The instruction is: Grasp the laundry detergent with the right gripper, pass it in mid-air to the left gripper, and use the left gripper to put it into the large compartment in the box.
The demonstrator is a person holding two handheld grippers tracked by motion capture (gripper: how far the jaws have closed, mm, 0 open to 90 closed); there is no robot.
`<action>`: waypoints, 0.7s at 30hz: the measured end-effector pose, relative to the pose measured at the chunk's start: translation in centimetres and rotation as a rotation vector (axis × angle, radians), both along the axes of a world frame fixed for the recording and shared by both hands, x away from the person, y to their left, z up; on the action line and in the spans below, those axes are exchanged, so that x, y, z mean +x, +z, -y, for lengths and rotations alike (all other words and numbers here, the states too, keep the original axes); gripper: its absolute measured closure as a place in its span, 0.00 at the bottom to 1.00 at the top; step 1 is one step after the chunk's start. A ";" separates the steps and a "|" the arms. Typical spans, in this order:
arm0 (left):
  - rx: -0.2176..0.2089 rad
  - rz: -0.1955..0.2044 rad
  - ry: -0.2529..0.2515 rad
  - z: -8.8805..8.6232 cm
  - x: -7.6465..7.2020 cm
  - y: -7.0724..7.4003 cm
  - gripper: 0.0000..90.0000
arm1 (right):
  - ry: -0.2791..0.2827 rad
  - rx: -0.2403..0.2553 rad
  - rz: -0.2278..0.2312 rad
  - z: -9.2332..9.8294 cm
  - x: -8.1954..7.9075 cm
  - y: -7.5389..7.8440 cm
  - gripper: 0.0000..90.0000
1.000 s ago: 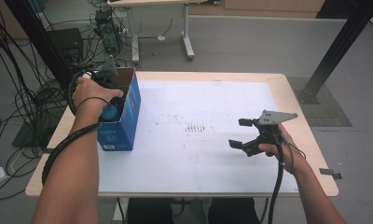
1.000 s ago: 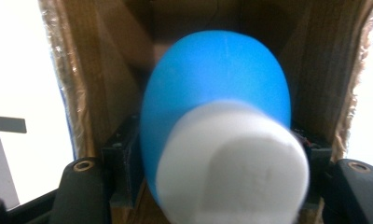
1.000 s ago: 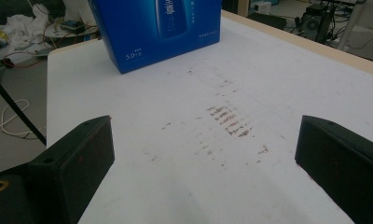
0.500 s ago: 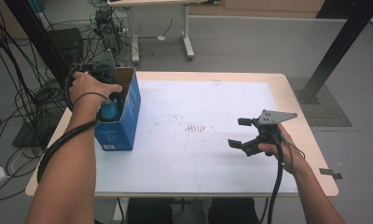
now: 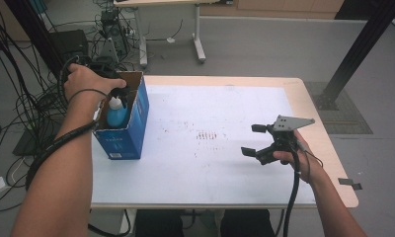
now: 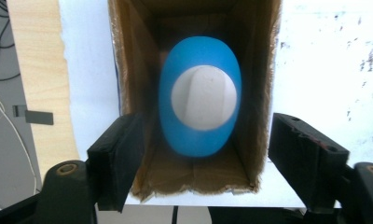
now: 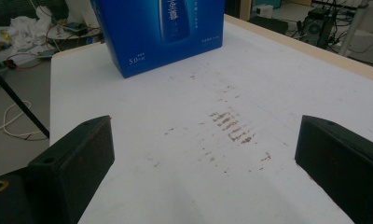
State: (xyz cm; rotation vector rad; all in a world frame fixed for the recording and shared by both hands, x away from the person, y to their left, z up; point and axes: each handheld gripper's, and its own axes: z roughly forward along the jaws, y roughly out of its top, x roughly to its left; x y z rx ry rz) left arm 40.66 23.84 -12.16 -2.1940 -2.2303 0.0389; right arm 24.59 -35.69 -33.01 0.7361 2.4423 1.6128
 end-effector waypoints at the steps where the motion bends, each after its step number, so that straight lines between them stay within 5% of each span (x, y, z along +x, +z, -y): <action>1: -0.004 0.007 -0.006 0.1 -0.2 0.5 0.29 | 0.000 0.001 -0.001 0.0 0.0 0.0 0.05; 11: -0.002 0.047 -0.053 1.1 -1.4 2.5 0.19 | 0.003 -0.002 -0.004 -0.5 0.2 0.1 0.05; 21: -0.015 0.082 -0.102 2.9 -2.1 2.6 0.11 | -0.003 -0.006 -0.007 -0.4 0.3 0.2 0.05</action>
